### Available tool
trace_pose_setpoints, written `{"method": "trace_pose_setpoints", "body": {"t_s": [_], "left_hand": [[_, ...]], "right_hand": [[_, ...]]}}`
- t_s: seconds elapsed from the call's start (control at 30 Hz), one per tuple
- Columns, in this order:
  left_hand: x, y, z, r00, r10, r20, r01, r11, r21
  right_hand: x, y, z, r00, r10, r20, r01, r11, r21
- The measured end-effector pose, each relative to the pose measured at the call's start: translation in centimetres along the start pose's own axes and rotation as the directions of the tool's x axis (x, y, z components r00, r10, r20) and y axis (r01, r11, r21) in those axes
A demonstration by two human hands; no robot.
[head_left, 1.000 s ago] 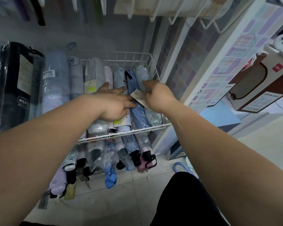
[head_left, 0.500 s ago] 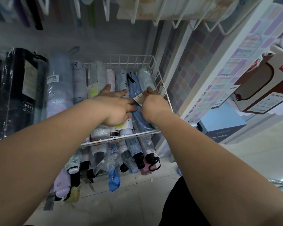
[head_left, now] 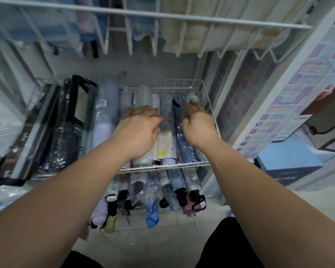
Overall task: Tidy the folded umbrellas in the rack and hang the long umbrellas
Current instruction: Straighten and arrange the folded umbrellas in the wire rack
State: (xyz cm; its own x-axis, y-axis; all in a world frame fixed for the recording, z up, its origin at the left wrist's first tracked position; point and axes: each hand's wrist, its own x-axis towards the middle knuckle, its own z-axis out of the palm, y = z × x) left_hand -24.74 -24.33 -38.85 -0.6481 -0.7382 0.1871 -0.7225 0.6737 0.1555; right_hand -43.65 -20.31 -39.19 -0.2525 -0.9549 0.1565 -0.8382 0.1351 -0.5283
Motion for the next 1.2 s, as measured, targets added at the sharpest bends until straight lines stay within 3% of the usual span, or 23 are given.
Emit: {"method": "trace_pose_setpoints", "body": {"t_s": [0.13,0.3,0.37,0.47,0.63,0.8,1.0,1.2], "left_hand": [[-2.6,-2.1,-3.0,0.973,-0.167,-0.162,0.169,0.986,-0.003],[-6.6,-6.1,-6.4,0.881,-0.369,-0.295,0.403,0.913,0.063],[-8.3,-7.5,-6.9,0.844,-0.44,-0.306,0.474,0.879,0.045],[-10.1,-8.4,-6.6,0.818,-0.534,-0.214,0.541,0.84,-0.031],[-11.0,-8.3,-5.3,0.828,-0.56,0.016,0.56,0.826,-0.07],[-10.7,-8.2,-4.7,0.822,-0.569,-0.022,0.565,0.82,-0.094],[-10.9,-8.3,-4.6,0.79,-0.607,-0.089,0.548,0.764,-0.34],[-11.1,-7.3,-4.8,0.808,-0.564,-0.17,0.466,0.789,-0.401]], "right_hand": [[0.0,-5.3,1.7,0.985,-0.173,-0.021,0.174,0.976,0.128],[-0.3,-10.6,4.8,0.981,-0.173,0.093,0.132,0.931,0.341],[-0.4,-11.9,5.9,0.978,-0.156,0.141,0.1,0.934,0.342],[-0.6,-13.3,7.4,0.983,-0.148,0.113,0.108,0.948,0.299],[-0.9,-14.9,7.8,0.977,-0.131,0.169,0.11,0.986,0.128],[-1.1,-16.1,8.3,0.979,-0.073,0.192,0.067,0.997,0.041],[-0.7,-15.7,7.8,0.983,-0.007,0.183,-0.053,0.945,0.322],[-2.0,-13.2,4.6,0.996,-0.009,0.09,-0.053,0.751,0.658]]}}
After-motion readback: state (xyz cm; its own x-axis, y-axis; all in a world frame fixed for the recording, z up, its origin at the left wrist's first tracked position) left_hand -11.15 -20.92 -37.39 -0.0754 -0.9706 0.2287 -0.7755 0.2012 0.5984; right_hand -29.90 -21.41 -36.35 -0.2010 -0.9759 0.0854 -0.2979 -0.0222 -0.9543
